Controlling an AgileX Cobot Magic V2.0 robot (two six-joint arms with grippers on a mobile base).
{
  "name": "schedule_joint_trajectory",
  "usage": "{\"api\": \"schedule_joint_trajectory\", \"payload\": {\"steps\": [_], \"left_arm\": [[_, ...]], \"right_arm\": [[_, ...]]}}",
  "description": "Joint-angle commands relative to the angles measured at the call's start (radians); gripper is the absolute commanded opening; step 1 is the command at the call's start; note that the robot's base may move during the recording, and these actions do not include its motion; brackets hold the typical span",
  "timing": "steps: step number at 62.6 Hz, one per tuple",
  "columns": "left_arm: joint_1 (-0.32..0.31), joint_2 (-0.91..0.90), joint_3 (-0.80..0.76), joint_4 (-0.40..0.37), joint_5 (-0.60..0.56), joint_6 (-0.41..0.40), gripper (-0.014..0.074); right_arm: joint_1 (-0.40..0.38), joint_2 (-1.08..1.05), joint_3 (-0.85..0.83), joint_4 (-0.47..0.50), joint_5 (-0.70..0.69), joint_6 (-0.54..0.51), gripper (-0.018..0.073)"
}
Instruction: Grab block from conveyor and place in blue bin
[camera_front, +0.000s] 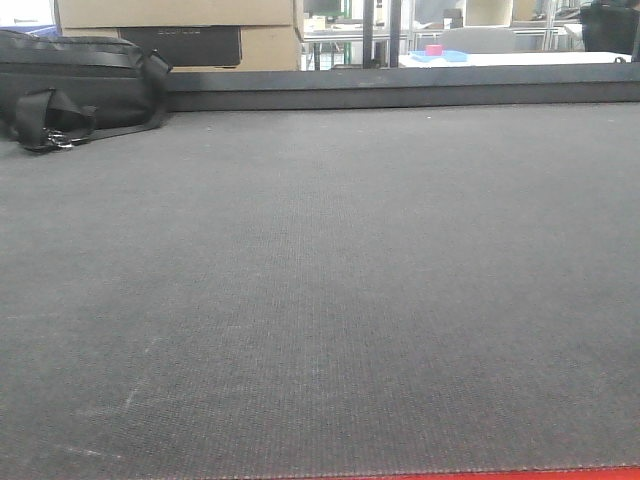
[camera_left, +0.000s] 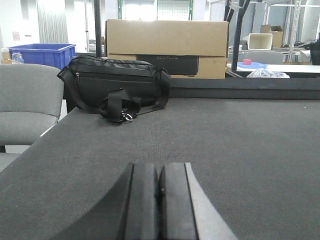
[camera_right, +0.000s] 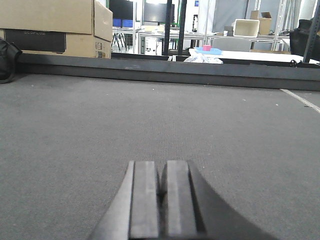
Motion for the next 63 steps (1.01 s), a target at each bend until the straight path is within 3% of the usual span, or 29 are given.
{"api": "schedule_joint_trajectory", "payload": {"steps": [1, 58, 63], "left_arm": [[0.002, -0.004, -0.002, 0.003, -0.019, 0.0, -0.0111], [0.002, -0.004, -0.002, 0.005, -0.031, 0.0, -0.0111], [0.002, -0.004, -0.002, 0.005, -0.07, 0.0, -0.0111]], "right_arm": [[0.002, -0.003, 0.0, -0.002, -0.018, 0.0, -0.0162], [0.002, -0.003, 0.0, -0.002, -0.018, 0.0, -0.0162], [0.002, -0.003, 0.0, 0.007, -0.08, 0.0, -0.0162]]}}
